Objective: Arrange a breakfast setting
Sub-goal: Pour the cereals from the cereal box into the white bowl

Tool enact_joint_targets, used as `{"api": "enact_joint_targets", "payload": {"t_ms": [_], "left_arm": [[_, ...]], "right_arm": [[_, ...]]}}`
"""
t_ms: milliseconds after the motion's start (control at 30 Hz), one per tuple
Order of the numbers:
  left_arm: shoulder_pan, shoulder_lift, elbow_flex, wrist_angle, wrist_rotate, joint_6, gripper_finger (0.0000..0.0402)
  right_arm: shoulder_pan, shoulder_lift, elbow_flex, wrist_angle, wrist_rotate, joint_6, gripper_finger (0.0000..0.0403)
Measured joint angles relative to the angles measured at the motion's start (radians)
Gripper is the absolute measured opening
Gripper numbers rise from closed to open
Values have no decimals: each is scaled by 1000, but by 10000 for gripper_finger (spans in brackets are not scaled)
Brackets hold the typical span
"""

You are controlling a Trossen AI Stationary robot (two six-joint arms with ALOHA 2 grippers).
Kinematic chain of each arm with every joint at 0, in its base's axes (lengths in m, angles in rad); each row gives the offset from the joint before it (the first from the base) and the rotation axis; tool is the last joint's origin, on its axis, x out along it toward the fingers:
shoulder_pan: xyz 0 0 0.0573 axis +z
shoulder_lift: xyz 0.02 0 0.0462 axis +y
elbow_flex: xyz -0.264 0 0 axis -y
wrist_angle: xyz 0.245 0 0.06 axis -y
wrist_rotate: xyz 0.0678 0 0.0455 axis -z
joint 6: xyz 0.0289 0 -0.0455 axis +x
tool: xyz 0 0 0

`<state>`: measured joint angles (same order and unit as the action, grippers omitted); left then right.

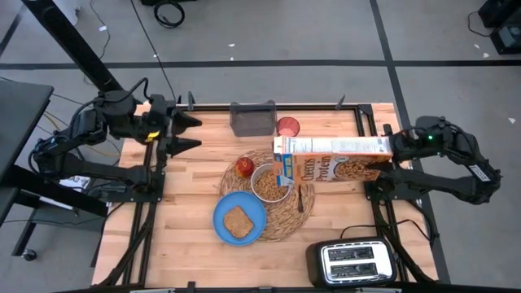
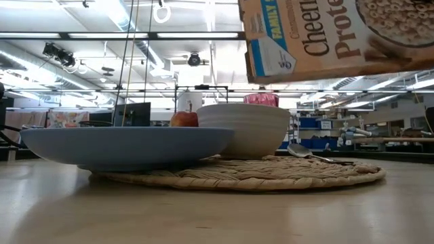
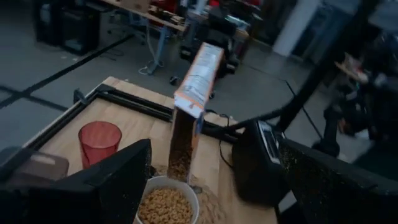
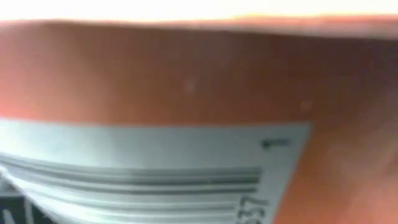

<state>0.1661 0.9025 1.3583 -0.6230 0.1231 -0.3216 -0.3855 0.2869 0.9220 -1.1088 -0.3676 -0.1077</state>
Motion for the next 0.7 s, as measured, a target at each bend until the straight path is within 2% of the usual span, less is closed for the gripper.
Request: {"api": "enact_joint_targets", "payload": {"t_ms": [233,467,700], "left_arm": [[0,15,-1,18,-33,-67,354],[0,14,0,36,-33,-470,354],[-11,35,1,253,-57,-472,354]], "right_arm": [[0,-51,11,37,-59,117,235],[0,-50,69,120,-101,226,235],[0,-50,89,359,-103,419,235]]}}
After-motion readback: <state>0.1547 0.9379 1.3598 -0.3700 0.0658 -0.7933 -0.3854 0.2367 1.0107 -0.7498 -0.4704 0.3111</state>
